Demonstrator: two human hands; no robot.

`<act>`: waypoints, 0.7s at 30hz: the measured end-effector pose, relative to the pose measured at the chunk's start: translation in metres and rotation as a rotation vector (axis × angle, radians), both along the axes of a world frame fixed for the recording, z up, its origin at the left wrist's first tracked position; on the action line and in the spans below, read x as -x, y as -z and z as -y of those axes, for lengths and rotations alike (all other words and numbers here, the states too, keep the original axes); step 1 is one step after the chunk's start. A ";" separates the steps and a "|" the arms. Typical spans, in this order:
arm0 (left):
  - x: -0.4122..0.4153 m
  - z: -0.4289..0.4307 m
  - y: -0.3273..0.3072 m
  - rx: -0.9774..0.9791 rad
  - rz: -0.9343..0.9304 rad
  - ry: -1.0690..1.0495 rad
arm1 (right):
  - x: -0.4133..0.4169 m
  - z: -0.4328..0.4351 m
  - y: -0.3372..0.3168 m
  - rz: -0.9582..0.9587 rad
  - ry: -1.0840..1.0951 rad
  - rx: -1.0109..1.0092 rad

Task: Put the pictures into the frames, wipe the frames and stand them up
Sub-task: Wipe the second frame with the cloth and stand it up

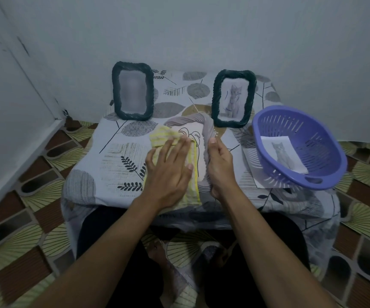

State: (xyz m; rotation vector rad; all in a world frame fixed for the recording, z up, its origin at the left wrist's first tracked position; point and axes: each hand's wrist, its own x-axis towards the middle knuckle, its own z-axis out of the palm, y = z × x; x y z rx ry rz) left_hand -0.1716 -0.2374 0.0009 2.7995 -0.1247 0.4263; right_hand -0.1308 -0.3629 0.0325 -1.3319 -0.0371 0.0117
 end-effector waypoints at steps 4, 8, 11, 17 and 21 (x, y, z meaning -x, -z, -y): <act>-0.006 -0.009 0.003 -0.045 -0.050 -0.108 | 0.007 0.002 -0.005 -0.017 -0.001 -0.019; -0.020 -0.012 -0.006 -0.005 -0.069 -0.141 | 0.007 0.002 -0.009 -0.007 0.006 -0.036; -0.017 -0.005 -0.002 0.052 -0.026 -0.018 | 0.001 0.001 -0.011 -0.003 0.035 -0.038; -0.002 0.002 0.025 0.343 0.044 0.063 | -0.009 0.002 -0.006 -0.005 0.080 -0.035; -0.005 -0.005 0.011 0.772 -0.077 -0.153 | -0.005 -0.001 -0.005 0.003 0.035 -0.015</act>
